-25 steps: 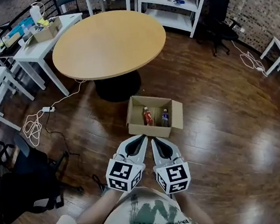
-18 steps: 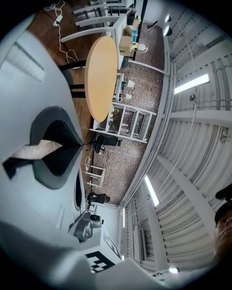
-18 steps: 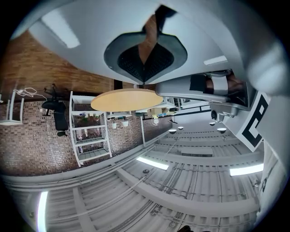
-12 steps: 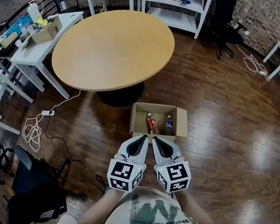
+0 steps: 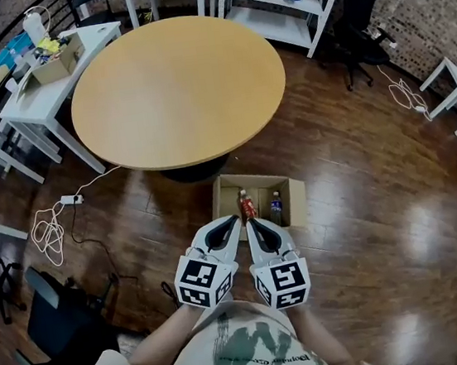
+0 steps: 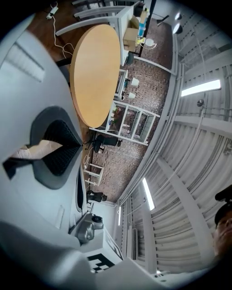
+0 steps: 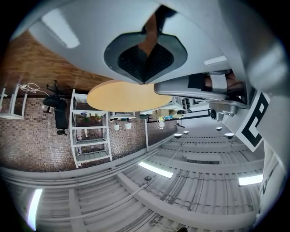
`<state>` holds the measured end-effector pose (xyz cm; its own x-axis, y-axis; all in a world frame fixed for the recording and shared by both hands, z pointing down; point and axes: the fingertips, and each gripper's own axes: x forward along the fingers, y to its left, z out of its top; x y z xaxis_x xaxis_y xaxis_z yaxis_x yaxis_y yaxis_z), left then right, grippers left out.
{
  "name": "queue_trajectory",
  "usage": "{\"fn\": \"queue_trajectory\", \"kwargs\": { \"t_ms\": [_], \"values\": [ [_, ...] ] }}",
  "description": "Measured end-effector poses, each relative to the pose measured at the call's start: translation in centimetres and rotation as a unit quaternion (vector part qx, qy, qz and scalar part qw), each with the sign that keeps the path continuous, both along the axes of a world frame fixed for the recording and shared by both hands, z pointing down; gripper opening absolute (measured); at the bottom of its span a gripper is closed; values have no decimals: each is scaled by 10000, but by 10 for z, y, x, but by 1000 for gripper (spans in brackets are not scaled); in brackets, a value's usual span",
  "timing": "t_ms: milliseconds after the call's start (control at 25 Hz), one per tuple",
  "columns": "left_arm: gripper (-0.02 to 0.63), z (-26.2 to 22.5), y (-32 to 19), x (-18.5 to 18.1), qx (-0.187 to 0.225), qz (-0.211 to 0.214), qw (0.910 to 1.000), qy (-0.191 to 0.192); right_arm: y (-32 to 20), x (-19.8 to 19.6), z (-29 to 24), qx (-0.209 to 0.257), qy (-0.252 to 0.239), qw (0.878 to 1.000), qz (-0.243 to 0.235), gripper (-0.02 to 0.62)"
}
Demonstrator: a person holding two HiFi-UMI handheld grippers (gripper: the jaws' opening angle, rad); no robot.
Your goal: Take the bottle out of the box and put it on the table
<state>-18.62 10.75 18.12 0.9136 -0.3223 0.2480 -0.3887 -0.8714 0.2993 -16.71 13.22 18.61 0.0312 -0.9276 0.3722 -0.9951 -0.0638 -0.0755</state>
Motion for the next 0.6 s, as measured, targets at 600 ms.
{"fn": "queue_trajectory", "kwargs": {
  "t_ms": [600],
  "values": [
    [-5,21,-38,16,-305,378,9988,14,-34,21,16,-236,106,9986,463,0]
  ]
}}
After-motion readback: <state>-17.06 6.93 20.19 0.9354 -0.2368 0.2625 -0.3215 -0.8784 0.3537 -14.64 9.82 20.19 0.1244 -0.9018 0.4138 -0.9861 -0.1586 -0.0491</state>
